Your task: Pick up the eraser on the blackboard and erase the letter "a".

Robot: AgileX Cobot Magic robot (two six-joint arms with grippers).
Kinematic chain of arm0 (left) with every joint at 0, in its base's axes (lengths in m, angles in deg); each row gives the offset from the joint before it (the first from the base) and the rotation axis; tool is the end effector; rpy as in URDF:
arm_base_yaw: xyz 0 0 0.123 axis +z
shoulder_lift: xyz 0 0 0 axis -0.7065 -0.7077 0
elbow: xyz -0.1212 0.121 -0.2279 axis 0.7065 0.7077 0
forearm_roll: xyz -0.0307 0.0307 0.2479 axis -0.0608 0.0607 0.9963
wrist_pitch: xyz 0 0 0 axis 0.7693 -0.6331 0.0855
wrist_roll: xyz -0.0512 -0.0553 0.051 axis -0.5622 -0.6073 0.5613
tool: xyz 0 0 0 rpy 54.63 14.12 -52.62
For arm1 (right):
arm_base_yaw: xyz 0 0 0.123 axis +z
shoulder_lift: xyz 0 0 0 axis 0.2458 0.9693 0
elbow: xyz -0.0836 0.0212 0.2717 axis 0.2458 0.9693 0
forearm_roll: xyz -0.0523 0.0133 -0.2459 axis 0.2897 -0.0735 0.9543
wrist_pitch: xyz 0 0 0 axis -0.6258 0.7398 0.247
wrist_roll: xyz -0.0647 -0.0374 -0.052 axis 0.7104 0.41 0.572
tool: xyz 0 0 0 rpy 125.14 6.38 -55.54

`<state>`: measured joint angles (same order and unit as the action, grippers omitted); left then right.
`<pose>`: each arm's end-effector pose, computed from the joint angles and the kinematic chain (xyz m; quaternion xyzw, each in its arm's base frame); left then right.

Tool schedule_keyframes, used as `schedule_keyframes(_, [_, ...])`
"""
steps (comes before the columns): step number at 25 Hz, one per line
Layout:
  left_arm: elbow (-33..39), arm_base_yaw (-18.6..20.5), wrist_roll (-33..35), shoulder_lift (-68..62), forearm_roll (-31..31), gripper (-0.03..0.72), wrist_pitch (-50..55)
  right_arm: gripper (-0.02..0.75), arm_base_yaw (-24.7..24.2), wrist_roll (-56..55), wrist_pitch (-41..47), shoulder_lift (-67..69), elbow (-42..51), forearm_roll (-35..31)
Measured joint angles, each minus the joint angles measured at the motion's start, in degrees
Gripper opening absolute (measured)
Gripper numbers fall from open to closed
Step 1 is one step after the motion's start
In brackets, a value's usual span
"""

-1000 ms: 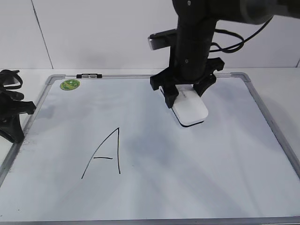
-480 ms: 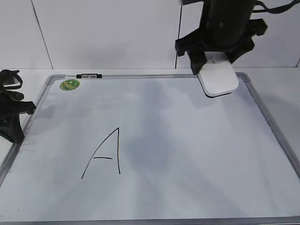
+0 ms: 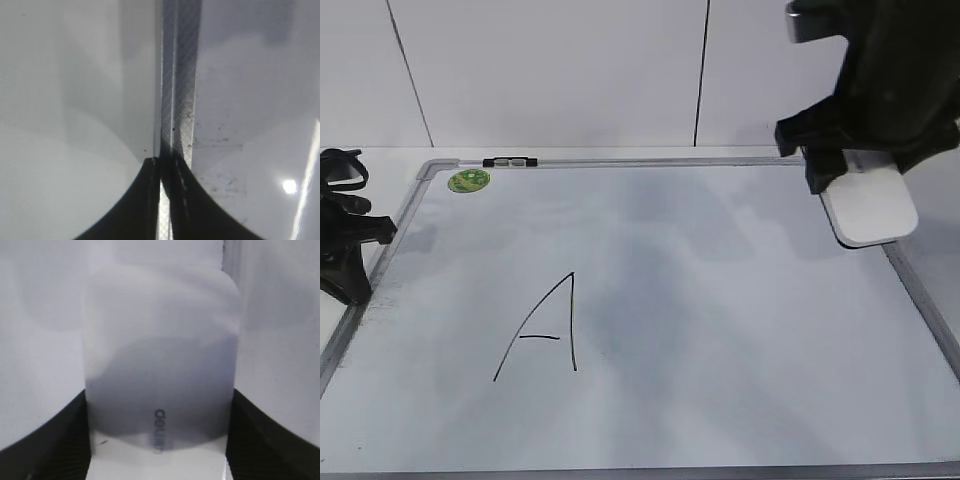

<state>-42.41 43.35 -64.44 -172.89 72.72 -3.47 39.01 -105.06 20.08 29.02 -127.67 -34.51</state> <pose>0.3615 -0.0249 0.1527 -0.0256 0.9961 -0.0826 0.0157 0.3170 0.1138 0.3046 -0.0550 0.9717 -0.0972 0.2083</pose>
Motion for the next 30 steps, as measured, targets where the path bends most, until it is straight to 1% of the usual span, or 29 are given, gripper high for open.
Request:
schedule_keyframes(4, [0.0,0.0,0.0,0.0,0.0,0.017,0.0,0.524,-3.83,1.08,-0.05,-1.55,2.53,-2.38])
schedule_keyframes(7, [0.0,0.0,0.0,0.0,0.0,0.017,0.0,0.524,-5.97,4.23,-0.05,-1.63,3.35,-6.2])
schedule_keyframes(10, [0.0,0.0,0.0,0.0,0.0,0.017,0.0,0.524,-7.32,6.92,0.18,-1.63,4.03,-8.72])
schedule_keyframes(14, [0.0,0.0,0.0,0.0,0.0,0.016,0.0,0.524,-9.2,8.9,0.53,-1.63,5.54,-10.26])
schedule_keyframes(21, [0.0,0.0,0.0,0.0,0.0,0.016,-0.1,0.524,-13.77,12.93,2.07,-1.41,7.37,-14.65])
schedule_keyframes(30, [0.0,0.0,0.0,0.0,0.0,0.017,-0.1,0.524,-14.32,16.82,3.73,3.85,7.37,-18.06])
